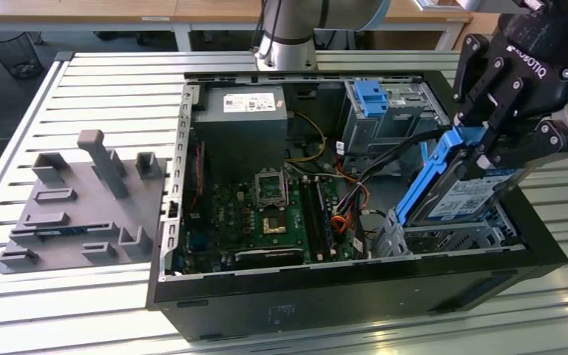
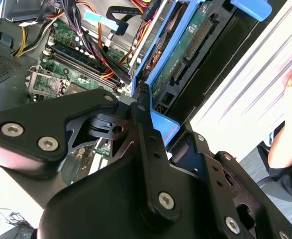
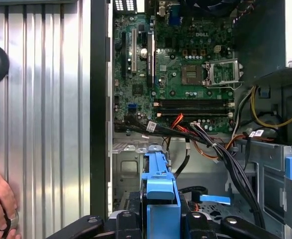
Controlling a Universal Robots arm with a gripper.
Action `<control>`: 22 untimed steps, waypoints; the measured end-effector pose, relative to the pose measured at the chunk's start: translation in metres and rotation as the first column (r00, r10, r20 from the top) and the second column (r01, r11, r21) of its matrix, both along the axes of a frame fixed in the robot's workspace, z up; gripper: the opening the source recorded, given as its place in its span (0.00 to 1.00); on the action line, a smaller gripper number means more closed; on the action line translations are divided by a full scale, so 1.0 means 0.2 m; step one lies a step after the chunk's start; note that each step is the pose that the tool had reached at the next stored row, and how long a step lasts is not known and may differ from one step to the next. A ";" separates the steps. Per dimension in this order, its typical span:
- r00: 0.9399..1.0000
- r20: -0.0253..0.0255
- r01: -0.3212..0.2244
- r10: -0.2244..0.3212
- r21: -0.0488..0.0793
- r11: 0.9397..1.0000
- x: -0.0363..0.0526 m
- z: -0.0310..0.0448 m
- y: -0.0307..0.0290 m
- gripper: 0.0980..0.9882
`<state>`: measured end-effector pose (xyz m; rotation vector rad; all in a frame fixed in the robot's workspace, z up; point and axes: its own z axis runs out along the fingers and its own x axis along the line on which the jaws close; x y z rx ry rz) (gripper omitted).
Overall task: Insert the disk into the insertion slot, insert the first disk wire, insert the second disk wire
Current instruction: 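Insert the disk into the insertion slot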
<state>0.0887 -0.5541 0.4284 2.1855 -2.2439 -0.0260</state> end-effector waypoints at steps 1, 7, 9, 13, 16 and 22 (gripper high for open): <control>1.000 0.000 0.000 0.000 0.000 1.000 0.000 -0.004 0.000 0.30; 1.000 -0.002 0.000 0.000 0.000 1.000 0.000 -0.029 0.000 0.30; 1.000 -0.003 0.000 0.000 0.000 1.000 0.000 -0.036 0.000 0.30; 1.000 -0.004 0.000 0.000 0.000 1.000 0.000 -0.050 0.000 0.30; 1.000 -0.005 0.000 0.000 0.000 1.000 0.000 -0.062 0.000 0.30; 1.000 -0.005 0.000 0.000 0.000 1.000 0.000 -0.087 0.000 0.30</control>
